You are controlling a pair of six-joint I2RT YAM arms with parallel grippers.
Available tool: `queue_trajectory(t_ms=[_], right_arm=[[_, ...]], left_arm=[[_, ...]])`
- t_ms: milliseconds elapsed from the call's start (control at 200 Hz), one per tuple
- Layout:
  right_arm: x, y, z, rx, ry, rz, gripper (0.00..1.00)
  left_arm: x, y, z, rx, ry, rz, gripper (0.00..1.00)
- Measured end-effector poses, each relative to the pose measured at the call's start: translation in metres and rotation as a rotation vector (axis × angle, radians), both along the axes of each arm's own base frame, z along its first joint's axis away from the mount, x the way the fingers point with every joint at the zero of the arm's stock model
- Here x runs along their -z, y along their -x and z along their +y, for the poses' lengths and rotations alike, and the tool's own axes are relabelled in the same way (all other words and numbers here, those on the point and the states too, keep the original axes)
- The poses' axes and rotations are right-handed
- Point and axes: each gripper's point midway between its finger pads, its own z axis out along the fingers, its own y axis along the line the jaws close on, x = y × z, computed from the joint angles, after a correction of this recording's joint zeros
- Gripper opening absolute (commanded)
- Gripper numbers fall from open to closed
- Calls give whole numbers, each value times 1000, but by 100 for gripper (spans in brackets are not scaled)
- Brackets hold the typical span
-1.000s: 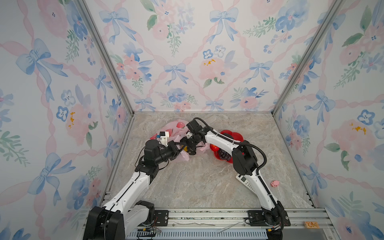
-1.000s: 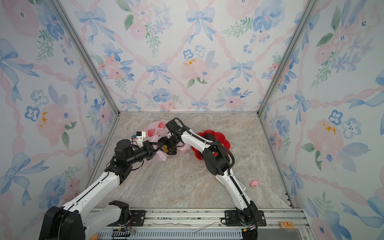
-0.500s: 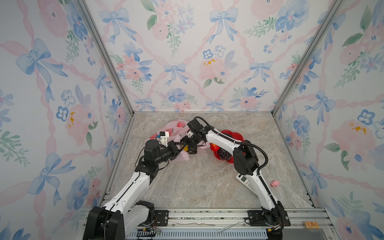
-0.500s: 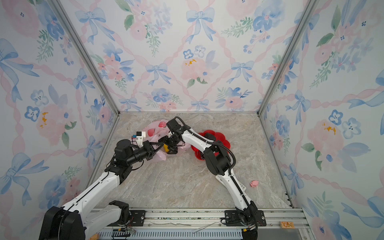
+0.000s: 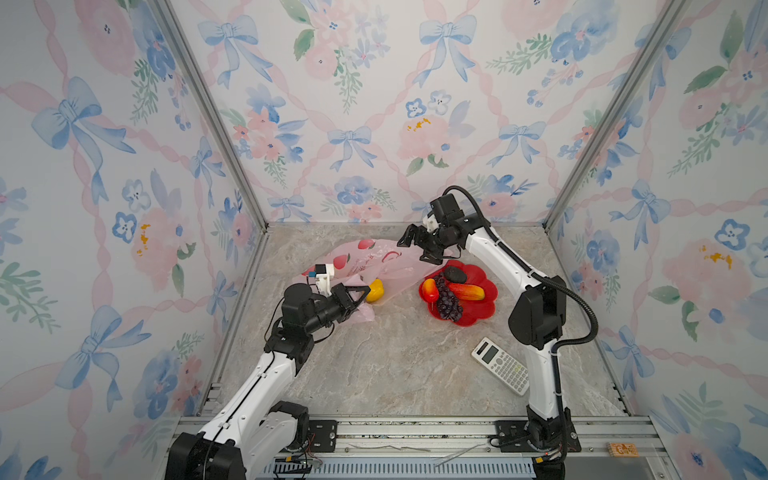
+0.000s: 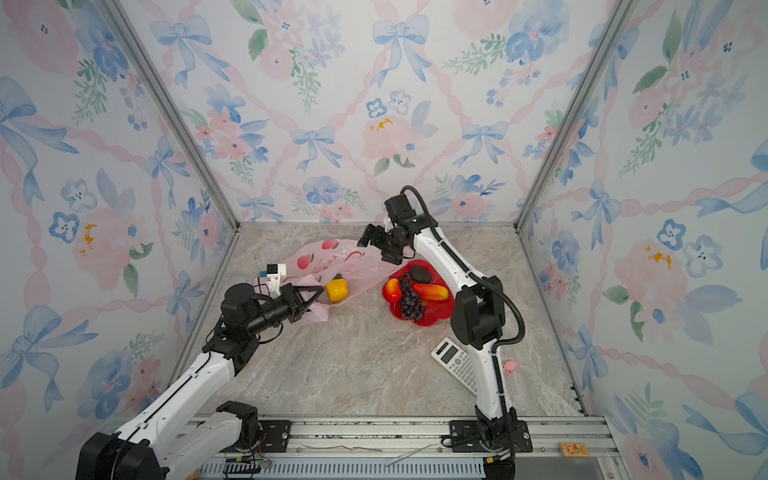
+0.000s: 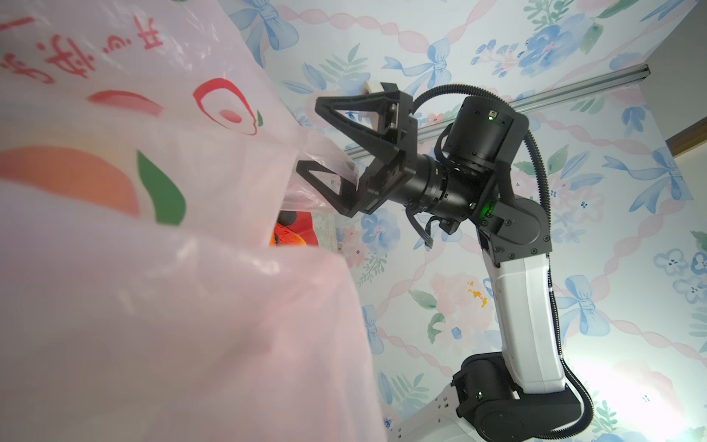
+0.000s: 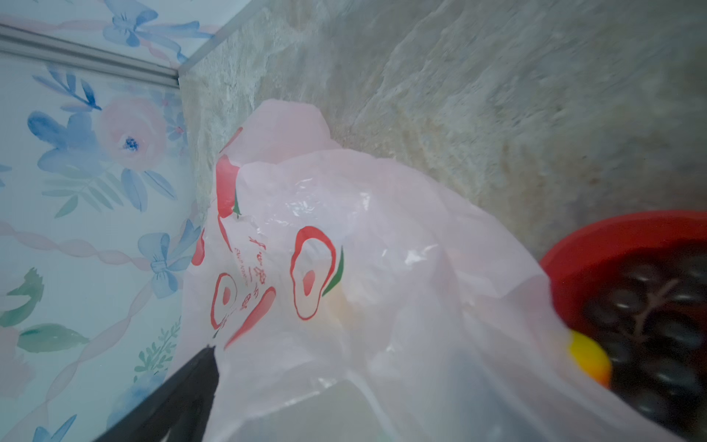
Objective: Place the fruits into the plastic bag
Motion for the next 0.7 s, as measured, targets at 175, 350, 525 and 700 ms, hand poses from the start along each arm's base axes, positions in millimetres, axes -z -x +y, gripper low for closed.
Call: queue_trajectory(t_ms=[175,350,525,700], right_arm=[[-10,-6,-14,31,-3,-28,96],[-36,0,-2,5,-91,-55,96],[-70,19,16,-39,-254,-38,96],[-84,38,40,-97,-439,41,96]], left_arm=[[0,0,0,3,0,0,0],[0,0,0,3,0,0,0],[0,0,0,3,0,1,0],[-2,-6,-1,2,-1,6,0]])
